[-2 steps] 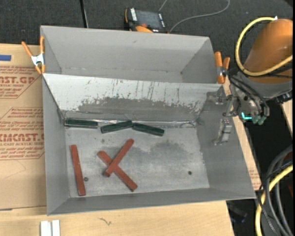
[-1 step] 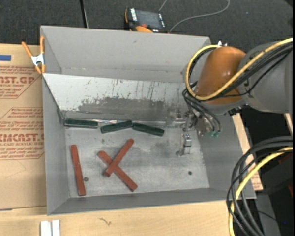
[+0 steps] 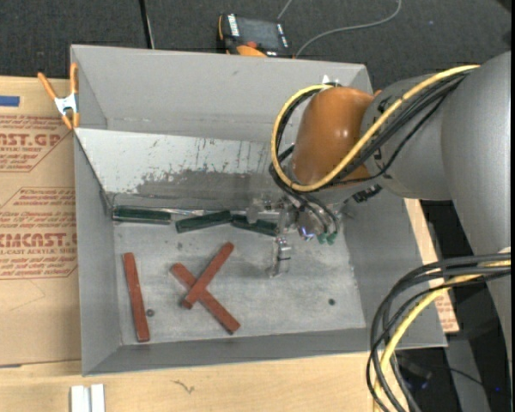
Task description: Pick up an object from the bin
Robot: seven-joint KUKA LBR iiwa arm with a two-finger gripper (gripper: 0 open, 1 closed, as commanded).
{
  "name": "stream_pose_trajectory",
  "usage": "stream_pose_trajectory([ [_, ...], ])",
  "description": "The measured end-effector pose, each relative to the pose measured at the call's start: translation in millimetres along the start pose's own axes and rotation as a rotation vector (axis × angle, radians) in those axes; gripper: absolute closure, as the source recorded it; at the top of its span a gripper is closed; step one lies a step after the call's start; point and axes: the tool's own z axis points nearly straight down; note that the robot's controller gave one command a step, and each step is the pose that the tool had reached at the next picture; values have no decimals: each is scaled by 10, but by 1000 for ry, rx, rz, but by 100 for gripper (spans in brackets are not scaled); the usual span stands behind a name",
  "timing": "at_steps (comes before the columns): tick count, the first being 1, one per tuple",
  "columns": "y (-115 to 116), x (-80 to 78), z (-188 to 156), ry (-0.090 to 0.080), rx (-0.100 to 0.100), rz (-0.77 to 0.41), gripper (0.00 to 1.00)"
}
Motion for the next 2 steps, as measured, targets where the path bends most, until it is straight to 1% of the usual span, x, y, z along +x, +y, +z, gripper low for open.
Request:
stream_pose_trajectory([
  [1, 1256, -64, 251, -4, 0, 152, 0],
  [2, 1221, -56, 258, -2, 3, 155, 100],
])
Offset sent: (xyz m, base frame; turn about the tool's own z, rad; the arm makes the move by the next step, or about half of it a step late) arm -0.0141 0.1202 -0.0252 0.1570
